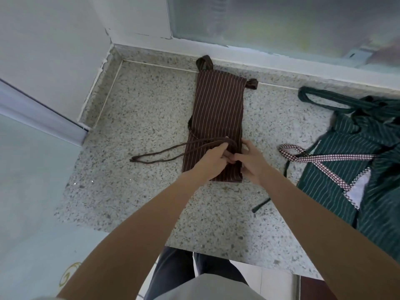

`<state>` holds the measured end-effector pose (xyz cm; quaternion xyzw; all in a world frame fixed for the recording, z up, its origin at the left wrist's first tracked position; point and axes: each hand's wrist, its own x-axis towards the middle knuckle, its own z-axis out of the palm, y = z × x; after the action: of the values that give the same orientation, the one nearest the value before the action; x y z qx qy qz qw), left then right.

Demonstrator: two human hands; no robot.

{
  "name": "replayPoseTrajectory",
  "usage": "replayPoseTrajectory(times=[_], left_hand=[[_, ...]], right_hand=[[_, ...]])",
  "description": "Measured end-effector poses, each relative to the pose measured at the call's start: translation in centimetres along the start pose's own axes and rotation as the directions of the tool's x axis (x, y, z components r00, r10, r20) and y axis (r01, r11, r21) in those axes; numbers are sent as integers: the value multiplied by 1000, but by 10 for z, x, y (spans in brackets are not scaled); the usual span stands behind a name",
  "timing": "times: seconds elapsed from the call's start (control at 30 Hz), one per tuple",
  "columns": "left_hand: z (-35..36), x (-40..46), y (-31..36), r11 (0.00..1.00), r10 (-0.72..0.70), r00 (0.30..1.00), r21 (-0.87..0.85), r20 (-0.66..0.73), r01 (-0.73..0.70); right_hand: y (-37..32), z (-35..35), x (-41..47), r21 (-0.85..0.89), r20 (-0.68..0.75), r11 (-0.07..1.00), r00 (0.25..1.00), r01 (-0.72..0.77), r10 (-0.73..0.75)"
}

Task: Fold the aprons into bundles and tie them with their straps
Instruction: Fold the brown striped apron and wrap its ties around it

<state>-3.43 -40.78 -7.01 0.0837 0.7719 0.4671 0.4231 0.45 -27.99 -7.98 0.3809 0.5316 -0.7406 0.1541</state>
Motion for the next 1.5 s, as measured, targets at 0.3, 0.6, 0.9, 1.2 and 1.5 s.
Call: replayPoseTrajectory(times=[0.3,0.6,0.9,1.2,1.5], left_hand=[[-42,-16,-24,612,363,932,757,-13,-227],[-39,-7,-51,304,193,980,946,53,-111],[-36,-3,-33,309,141,989,948,33,-76],[-40,9,-15,188,152,988,981,16,-44],[-48,15,-18,275,136,988,956,69,-105]], right_hand=[[-6,7,12,-524,-166,838,946,153,-277],[-2,13,22,-379,-329,912,898,158,-292],[-22,-28,5,407,-521,901,848,152,92],[-34,-54,-4,-233,-709,966,660,112,-248],[-54,-37,-4,-258,-731,965,662,-40,-167]])
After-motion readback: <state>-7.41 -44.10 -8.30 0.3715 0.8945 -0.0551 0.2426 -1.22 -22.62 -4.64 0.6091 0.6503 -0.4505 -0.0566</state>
